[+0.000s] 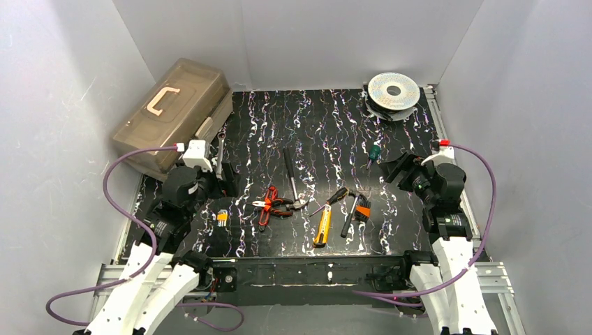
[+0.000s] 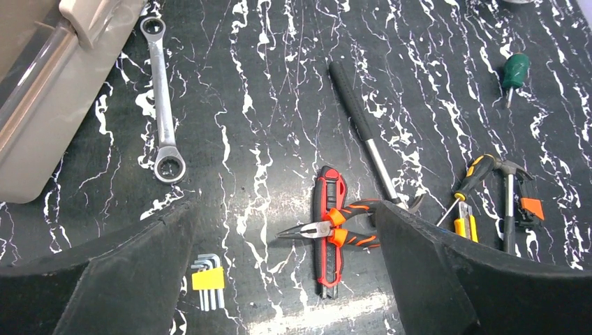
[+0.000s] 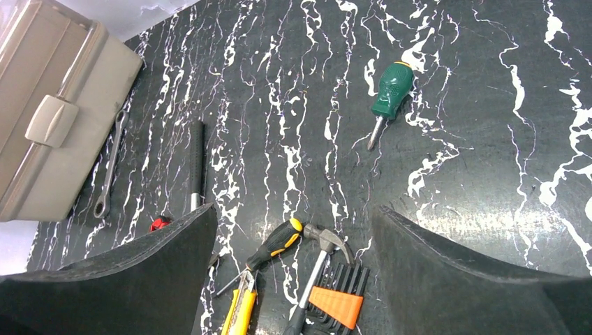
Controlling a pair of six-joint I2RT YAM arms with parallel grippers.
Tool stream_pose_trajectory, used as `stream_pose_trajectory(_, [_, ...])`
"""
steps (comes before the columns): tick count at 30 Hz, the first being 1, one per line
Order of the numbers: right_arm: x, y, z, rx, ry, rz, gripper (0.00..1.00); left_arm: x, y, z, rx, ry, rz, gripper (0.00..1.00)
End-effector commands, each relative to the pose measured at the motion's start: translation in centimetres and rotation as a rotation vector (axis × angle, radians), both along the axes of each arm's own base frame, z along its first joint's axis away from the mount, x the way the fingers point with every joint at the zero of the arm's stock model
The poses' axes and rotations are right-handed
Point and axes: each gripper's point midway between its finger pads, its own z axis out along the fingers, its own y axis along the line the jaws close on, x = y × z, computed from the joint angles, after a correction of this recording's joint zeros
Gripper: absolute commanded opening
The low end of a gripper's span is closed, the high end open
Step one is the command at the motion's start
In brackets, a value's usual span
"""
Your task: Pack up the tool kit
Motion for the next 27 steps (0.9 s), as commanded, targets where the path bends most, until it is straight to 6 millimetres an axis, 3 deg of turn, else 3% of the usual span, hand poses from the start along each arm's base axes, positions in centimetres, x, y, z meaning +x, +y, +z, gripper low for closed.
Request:
stream_pose_trajectory(1, [0.4,0.0,2.0,-0.007,-0.065,0.0,0.88,-0.1,0.2,0.5,-0.017,-0.035,0.004,1.0])
stream_pose_trajectory(6, [1.6,0.8,2.0,0.042,-0.021,0.032,0.86,-0.4,0.0,0.2,0.041,-0.022,-0.048,0.99])
stream_pose_trajectory(11, [3.4,2.6,2.0,0.087,0.059,0.134,0.86,0.5,1.5,0.1,0.09,0.033,0.052,1.0])
stream_pose_trajectory(14, [4.3,4.2,2.2,0.097,0.064,0.185,0.86,0.9,2.9,1.0,0.149,0.064,0.125,1.0])
stream_pose_trajectory(18, [5.6,6.3,2.4,0.098,0.047,0.231,0.86,1.7,4.8,4.4,0.226,0.057,0.222,0.99])
stream_pose_trajectory(23, [6.7,9.0,1.5,0.112,0.014,0.294,0.86,3.7,9.0,8.5,0.452,0.089,0.418,0.99])
stream_pose_trajectory(27, [6.5,10.7,0.2,0.124,-0.004,0.344,0.85,6.6,11.5,9.5,0.572,0.169,0.489,1.0])
